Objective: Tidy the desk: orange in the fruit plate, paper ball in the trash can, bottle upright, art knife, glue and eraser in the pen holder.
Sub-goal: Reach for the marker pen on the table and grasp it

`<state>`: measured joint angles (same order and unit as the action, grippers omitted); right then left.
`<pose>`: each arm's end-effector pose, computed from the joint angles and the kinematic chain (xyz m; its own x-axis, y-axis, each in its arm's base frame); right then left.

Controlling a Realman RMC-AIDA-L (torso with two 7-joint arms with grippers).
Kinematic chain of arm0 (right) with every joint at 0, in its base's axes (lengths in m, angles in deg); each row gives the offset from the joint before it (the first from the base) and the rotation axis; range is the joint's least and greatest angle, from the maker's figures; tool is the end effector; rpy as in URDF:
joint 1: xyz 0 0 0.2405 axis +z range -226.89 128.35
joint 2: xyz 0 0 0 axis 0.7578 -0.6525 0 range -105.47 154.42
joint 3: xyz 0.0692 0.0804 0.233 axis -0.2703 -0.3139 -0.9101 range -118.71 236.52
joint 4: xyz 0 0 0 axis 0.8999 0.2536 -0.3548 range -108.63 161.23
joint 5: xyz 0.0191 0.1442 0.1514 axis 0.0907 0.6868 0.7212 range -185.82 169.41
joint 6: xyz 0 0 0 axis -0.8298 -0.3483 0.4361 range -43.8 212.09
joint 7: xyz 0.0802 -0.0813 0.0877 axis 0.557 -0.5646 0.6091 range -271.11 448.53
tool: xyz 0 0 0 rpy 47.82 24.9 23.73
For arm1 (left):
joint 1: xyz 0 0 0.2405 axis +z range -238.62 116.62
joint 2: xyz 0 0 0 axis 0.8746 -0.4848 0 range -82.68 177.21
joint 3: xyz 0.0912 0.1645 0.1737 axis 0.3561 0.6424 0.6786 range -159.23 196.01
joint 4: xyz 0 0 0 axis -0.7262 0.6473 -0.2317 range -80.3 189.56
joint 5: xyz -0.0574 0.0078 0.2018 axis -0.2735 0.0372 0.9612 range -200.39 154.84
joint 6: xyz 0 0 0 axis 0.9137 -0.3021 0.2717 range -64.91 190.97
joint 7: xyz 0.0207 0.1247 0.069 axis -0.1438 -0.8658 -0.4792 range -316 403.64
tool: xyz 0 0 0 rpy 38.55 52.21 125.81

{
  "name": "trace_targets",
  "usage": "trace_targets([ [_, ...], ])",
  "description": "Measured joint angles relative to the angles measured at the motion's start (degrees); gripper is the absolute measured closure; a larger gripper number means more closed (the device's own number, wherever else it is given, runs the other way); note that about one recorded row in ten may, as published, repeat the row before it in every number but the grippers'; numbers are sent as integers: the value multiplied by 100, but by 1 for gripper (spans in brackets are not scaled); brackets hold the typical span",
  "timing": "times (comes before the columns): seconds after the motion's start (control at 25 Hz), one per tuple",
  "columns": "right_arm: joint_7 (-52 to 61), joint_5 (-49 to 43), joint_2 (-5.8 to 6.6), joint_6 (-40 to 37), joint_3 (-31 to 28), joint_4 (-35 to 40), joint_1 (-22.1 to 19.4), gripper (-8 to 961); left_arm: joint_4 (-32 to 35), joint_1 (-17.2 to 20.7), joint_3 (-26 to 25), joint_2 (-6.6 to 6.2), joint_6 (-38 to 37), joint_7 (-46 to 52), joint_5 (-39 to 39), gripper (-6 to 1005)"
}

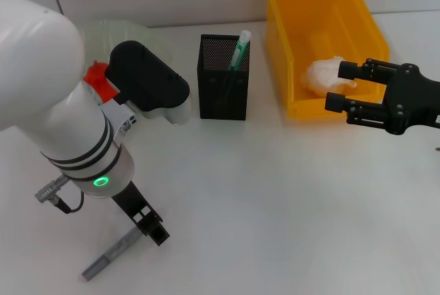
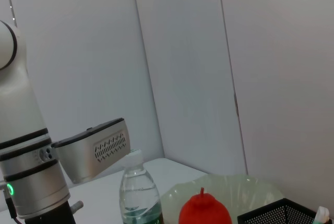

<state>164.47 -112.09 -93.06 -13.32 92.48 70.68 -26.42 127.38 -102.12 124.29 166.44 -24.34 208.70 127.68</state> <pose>0.2783 0.3081 0.0607 0.7263 -0.1807 -0.6632 -0.4558 -0.8488 -0.2678 -0.1527 0.3241 -0.0740 0.6638 0.5849 -0.4661 0.4085 -0.8056 -0.4292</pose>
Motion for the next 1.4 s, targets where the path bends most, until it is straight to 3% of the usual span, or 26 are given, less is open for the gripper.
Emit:
trace_targets([
  [0.96,0,17,-15,-51,0,0,-26,231,-15,32,0,0,9,-6,-8,376],
  [1.2,0,19,-15,-54,0,0,-26,231,-15,41,21,0,1,-8,-10,494],
  [1.4,0,19,-15,-53,0,0,-22,231,-19,45,30,0,-6,-9,-14,494],
])
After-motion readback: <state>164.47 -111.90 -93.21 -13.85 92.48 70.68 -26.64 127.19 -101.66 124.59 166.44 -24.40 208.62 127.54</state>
